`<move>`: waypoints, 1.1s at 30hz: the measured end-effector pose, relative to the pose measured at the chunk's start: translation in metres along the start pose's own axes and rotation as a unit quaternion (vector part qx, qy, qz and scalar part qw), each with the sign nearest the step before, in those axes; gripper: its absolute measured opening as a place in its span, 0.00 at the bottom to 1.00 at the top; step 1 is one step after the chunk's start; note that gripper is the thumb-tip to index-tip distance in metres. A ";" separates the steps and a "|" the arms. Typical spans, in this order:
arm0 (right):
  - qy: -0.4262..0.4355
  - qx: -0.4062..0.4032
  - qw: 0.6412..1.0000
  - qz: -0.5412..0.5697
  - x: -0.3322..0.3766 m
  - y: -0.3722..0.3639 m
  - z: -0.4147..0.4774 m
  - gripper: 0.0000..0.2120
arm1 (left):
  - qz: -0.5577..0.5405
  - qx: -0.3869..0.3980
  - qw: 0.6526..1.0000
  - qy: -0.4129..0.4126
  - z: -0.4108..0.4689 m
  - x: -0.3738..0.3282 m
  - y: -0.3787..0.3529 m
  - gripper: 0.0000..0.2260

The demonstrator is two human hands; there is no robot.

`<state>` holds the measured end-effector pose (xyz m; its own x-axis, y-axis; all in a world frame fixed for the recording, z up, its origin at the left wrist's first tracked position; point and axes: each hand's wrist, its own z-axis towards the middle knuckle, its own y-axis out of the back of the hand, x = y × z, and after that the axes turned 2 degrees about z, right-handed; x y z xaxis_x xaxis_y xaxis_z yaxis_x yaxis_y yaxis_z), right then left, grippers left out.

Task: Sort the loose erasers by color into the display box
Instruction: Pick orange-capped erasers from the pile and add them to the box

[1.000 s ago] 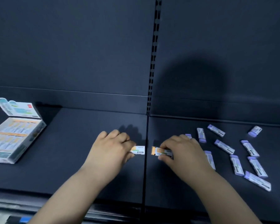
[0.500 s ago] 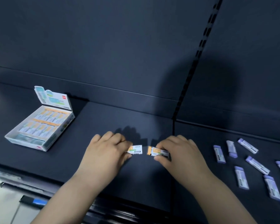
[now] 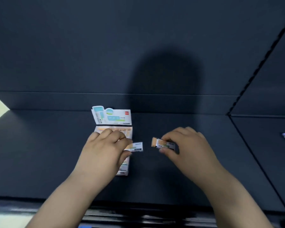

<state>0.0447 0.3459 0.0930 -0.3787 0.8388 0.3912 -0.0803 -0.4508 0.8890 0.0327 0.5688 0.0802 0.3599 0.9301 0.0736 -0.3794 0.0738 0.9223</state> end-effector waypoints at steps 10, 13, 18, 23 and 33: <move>0.019 0.064 0.998 0.016 0.050 -0.029 0.020 0.11 | -0.029 0.050 0.998 0.019 -0.028 0.056 0.000 0.11; 0.046 0.097 0.994 0.023 0.057 -0.037 0.028 0.13 | -0.033 0.060 0.997 0.033 -0.035 0.062 0.006 0.12; 0.067 0.142 0.987 0.013 0.069 -0.049 0.034 0.14 | -0.040 0.095 0.994 0.046 -0.042 0.070 0.007 0.12; 0.053 0.163 0.985 -0.003 0.079 -0.057 0.032 0.14 | -0.057 0.169 0.984 0.018 -0.042 0.083 0.001 0.17; -0.013 0.167 0.985 -0.035 0.101 -0.067 0.030 0.14 | -0.155 0.279 0.947 -0.014 -0.025 0.101 -0.010 0.16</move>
<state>0.0394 0.4699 0.0799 -0.3599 0.8737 0.3272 0.2045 -0.2683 0.9414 0.0514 0.6714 0.0687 0.4061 0.8842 -0.2311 0.2562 0.1325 0.9575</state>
